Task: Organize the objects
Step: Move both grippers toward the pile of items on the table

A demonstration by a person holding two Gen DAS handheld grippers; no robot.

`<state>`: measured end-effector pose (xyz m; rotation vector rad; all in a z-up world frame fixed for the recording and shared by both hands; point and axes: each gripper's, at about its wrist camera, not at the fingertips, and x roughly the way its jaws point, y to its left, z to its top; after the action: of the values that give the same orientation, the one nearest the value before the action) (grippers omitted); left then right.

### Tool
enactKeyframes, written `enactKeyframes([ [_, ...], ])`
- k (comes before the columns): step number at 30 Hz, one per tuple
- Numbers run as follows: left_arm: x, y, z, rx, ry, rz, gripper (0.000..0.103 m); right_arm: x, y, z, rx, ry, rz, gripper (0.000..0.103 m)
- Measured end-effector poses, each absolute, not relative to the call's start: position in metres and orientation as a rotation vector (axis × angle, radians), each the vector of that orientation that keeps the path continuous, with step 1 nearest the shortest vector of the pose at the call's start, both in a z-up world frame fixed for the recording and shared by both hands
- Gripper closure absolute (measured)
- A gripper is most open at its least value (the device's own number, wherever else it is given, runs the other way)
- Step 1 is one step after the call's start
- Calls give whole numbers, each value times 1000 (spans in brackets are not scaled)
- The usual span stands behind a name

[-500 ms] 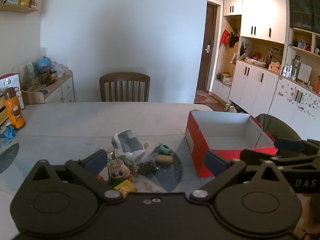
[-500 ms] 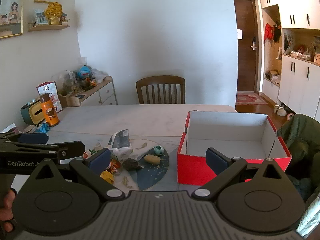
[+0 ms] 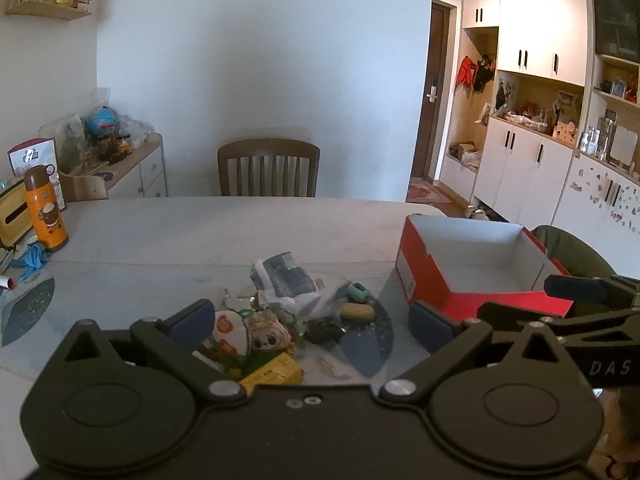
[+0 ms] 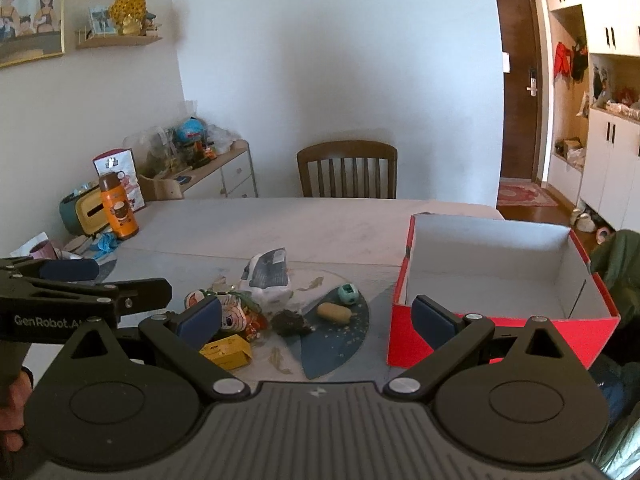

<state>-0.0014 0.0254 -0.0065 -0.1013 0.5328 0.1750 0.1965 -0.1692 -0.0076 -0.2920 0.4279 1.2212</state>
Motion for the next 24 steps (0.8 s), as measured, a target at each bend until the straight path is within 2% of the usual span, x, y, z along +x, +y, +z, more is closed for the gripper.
enactKeyframes([
  [8, 13, 76, -18, -114, 536, 193, 1, 182, -130, -9, -335, 435, 1231, 1],
  [24, 51, 155, -75, -165, 719, 124, 4, 144, -49, -56, -509, 491, 1353, 1],
])
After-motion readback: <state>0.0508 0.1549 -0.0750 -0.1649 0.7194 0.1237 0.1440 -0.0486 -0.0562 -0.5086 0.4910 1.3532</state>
